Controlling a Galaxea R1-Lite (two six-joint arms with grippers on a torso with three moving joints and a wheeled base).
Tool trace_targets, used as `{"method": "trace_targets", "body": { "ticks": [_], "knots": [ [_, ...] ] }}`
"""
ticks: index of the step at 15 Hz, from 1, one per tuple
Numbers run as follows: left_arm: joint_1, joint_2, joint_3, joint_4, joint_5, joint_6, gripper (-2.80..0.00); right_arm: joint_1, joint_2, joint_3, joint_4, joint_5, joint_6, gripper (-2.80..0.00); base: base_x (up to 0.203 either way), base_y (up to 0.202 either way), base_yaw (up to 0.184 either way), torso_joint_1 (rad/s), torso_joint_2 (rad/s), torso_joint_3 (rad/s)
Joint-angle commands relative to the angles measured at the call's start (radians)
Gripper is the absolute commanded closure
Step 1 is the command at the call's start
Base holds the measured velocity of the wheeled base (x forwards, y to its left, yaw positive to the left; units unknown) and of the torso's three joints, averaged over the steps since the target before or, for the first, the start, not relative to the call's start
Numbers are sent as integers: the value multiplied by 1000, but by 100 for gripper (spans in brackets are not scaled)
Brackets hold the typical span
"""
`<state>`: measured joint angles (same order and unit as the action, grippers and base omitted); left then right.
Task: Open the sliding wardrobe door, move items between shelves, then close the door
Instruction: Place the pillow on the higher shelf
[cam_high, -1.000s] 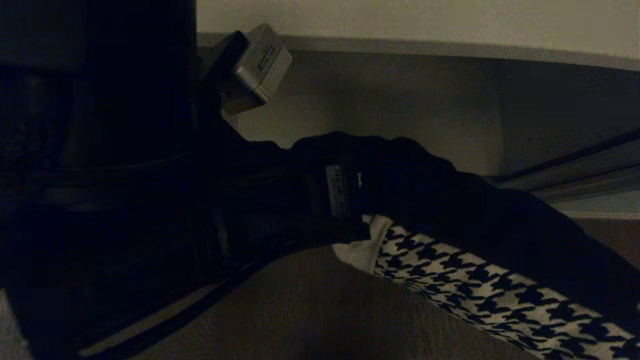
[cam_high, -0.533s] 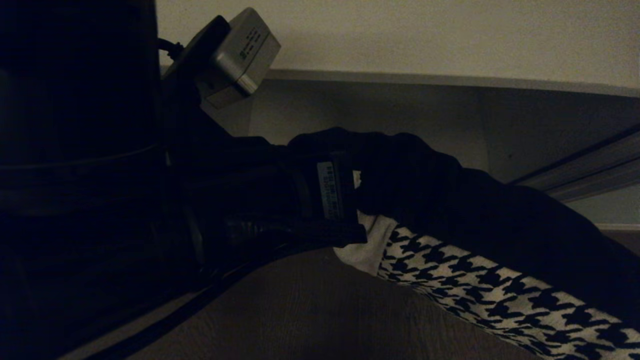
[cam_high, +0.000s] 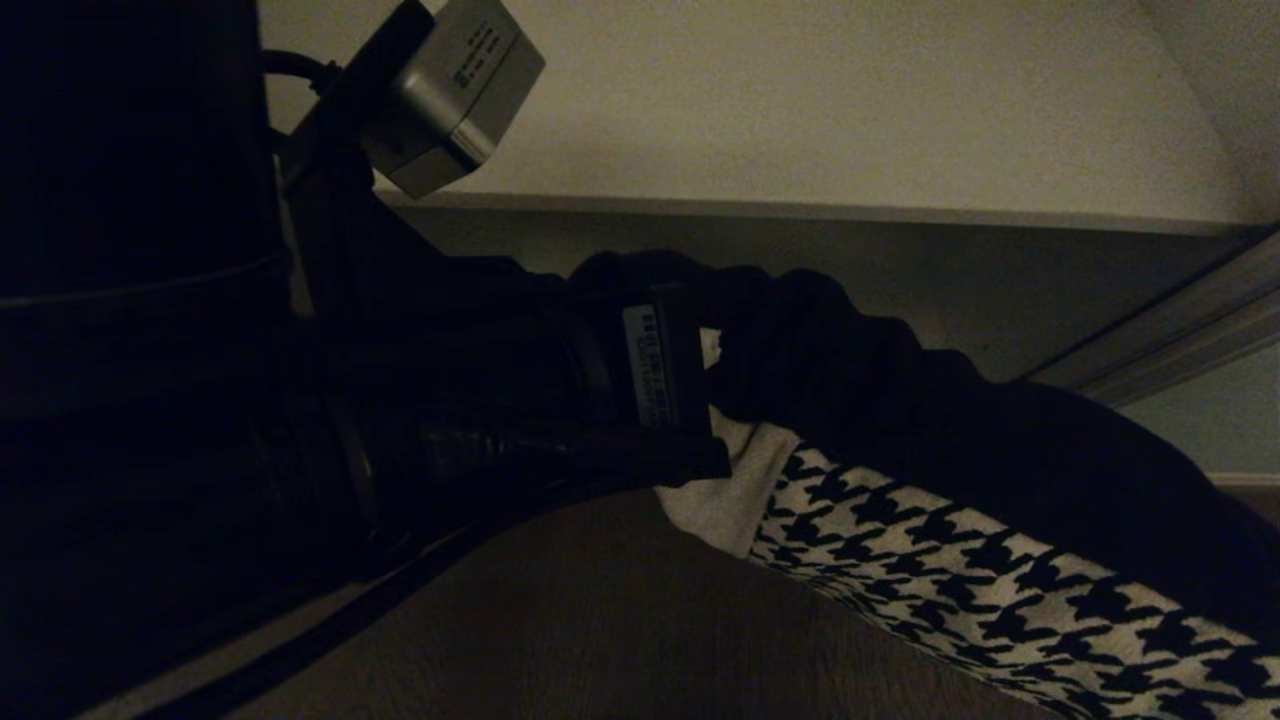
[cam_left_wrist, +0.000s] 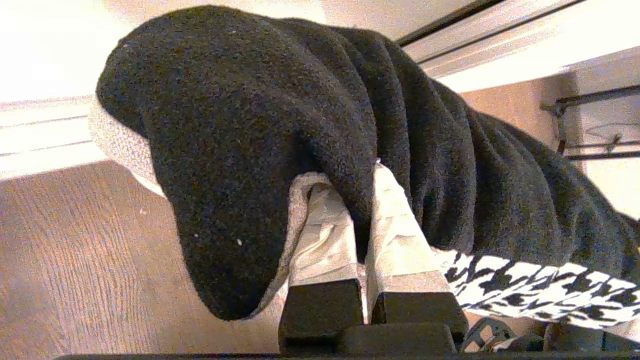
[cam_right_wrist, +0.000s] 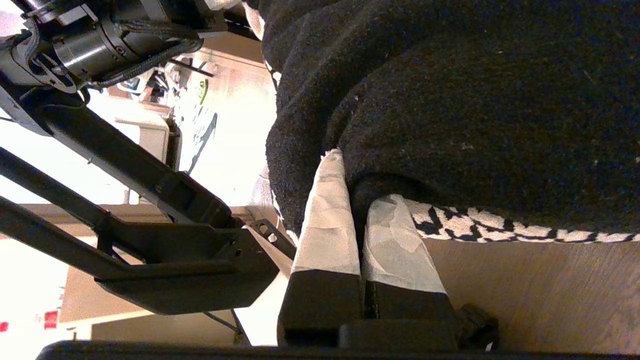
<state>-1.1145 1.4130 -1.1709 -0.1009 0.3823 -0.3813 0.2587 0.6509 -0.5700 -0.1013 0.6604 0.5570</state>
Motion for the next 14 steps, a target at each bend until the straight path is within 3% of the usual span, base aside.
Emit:
{"method": "trace_targets", "body": {
  "ticks": [1, 14],
  "knots": [
    [1, 5, -3, -3, 4, -2, 0, 1, 1, -2, -6, 2, 3, 0, 0, 0, 0, -5, 2, 205],
    [2, 17, -7, -17, 4, -2, 0, -4, -7, -2, -11, 1, 3, 0, 0, 0, 0, 0, 1, 204]
  ]
}}
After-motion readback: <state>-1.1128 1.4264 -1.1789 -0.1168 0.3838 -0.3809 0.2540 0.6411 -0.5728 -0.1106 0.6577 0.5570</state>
